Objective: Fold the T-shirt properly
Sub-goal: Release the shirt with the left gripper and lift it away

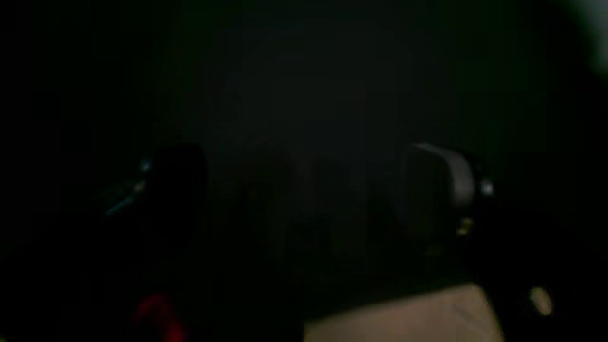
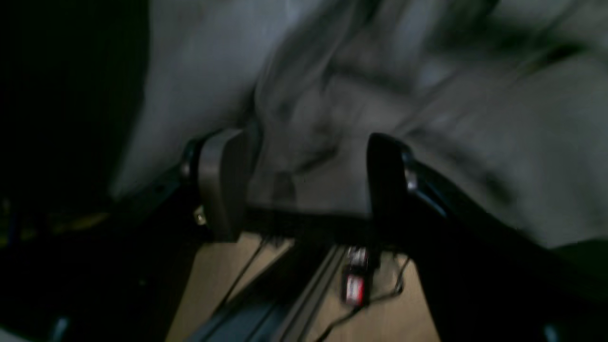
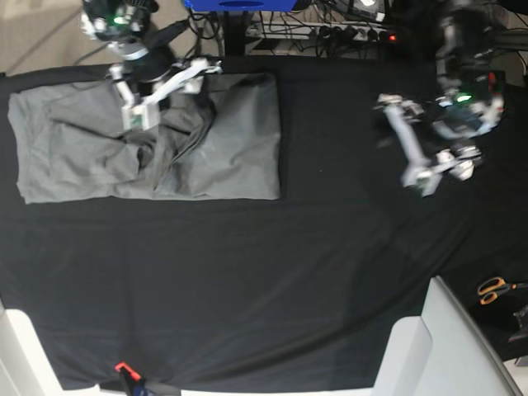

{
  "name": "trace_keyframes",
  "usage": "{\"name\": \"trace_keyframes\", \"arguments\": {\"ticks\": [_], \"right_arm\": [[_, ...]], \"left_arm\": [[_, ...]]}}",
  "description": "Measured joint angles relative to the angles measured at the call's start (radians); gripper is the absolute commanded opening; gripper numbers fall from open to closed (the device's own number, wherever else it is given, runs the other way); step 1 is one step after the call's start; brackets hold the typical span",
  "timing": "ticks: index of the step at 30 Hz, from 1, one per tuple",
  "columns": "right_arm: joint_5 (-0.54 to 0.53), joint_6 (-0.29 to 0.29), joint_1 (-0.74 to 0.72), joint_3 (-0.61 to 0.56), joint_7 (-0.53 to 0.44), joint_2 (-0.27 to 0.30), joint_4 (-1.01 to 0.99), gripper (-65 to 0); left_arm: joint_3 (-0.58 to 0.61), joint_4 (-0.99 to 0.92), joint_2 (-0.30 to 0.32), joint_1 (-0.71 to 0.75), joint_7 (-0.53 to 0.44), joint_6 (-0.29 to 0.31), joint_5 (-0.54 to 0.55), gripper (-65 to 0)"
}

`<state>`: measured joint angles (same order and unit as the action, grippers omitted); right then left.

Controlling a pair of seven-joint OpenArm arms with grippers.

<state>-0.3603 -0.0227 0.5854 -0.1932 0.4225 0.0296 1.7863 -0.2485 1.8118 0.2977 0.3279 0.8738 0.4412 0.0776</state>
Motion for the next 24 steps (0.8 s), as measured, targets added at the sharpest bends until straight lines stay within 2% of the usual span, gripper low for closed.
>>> {"name": "trace_keyframes", "arguments": {"ticks": [3,4,6,12,14,18,24], "right_arm": [[0.0,-0.007,-0.025,-0.001,-0.008,0.002,-0.052,-27.9],[0.001,-0.005,-0.028,-0.002,-0.05,0.005,-0.061,-27.9],[0.004,0.01,-0.028,-0.029,-0.105,0.014,-0.063,-27.9],[0.001,0.023,-0.038,-0.06,-0.106,0.005,-0.094,-27.9],[0.002,0.02,-0.039,-0.056,-0.107,0.012,-0.107,-27.9],[0.003,0.023,-0.055,-0.058,-0.106,0.009,-0.134,-27.9],[0.004,0.023,-0.083,-0.058,-0.108,0.009,-0.16,-28.2]], "left_arm": [[-0.119,-0.036,0.018,0.026,-0.017,0.001,0.0,-63.0],[-0.158,-0.064,0.019,0.029,-0.021,0.002,0.002,-65.0],[-0.214,-0.131,0.021,0.034,-0.013,0.003,0.001,-65.0],[-0.262,-0.314,0.045,0.037,-0.006,0.003,-0.003,-65.0],[-0.268,-0.328,0.05,0.038,-0.011,0.003,-0.002,-65.0],[-0.26,-0.327,0.047,0.078,-0.11,0.003,0.002,-65.0],[-0.258,-0.336,0.039,0.087,-0.126,0.003,0.0,-65.0]]}}
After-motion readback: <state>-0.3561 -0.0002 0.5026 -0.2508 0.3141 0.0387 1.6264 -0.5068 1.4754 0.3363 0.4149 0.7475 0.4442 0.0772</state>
